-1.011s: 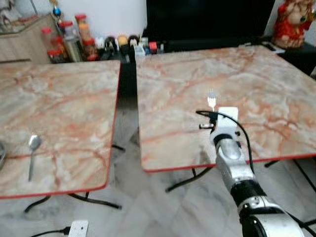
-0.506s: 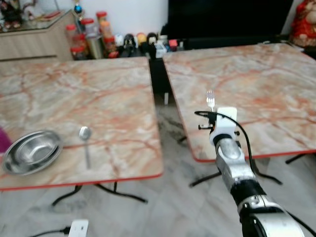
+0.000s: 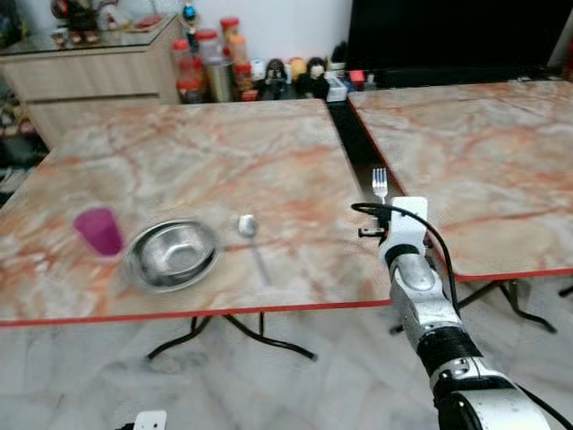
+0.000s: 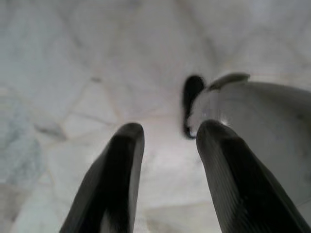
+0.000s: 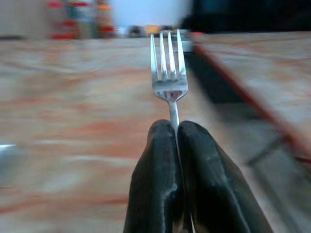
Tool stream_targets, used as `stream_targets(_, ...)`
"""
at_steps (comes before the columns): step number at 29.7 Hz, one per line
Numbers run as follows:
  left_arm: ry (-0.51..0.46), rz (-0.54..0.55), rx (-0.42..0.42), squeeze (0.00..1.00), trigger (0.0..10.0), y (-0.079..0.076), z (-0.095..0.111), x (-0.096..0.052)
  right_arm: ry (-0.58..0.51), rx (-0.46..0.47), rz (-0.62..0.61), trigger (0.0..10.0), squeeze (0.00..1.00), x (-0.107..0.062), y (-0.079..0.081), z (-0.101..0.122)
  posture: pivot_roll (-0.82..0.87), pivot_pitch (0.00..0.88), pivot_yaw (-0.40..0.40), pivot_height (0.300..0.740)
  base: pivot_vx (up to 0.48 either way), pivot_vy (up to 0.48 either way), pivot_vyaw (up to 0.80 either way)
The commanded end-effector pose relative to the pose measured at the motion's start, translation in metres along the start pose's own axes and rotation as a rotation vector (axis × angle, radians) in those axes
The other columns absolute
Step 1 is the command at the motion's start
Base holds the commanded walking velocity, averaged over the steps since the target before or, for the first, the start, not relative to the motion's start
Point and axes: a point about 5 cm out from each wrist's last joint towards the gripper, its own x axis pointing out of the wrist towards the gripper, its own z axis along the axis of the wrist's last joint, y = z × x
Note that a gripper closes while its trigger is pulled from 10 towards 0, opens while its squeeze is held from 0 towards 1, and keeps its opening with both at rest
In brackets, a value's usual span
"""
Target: Setting the table
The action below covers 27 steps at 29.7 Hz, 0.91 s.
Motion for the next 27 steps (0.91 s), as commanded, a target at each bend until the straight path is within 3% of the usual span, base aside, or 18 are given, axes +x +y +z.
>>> stream_targets(1,-0.008,0.002,0.011,0.0,10.0,-0.004,0.002,0.001,-0.028,-0.009,0.006,10.0,0.0,0.003,0.0,0.01,0.09,0.0,0.012,0.74,0.0,0.0,0.0)
stream_targets(12,-0.03,-0.002,0.014,0.0,10.0,-0.013,0.013,0.002,-0.025,-0.009,0.008,10.0,0.0,0.003,-0.001,0.009,0.08,0.0,0.011,0.74,0.0,0.0,0.0)
stream_targets(20,-0.033,-0.003,0.011,0.0,10.0,-0.014,0.014,0.002,-0.024,-0.016,0.015,10.0,0.0,0.003,0.0,0.009,0.09,0.0,0.01,0.74,0.32,0.0,0.0)
stream_targets(27,-0.042,0.011,0.011,0.0,10.0,0.005,0.02,0.001,-0.022,-0.02,0.011,10.0,0.0,0.002,-0.001,0.008,0.08,0.0,0.013,0.74,0.363,0.0,0.0)
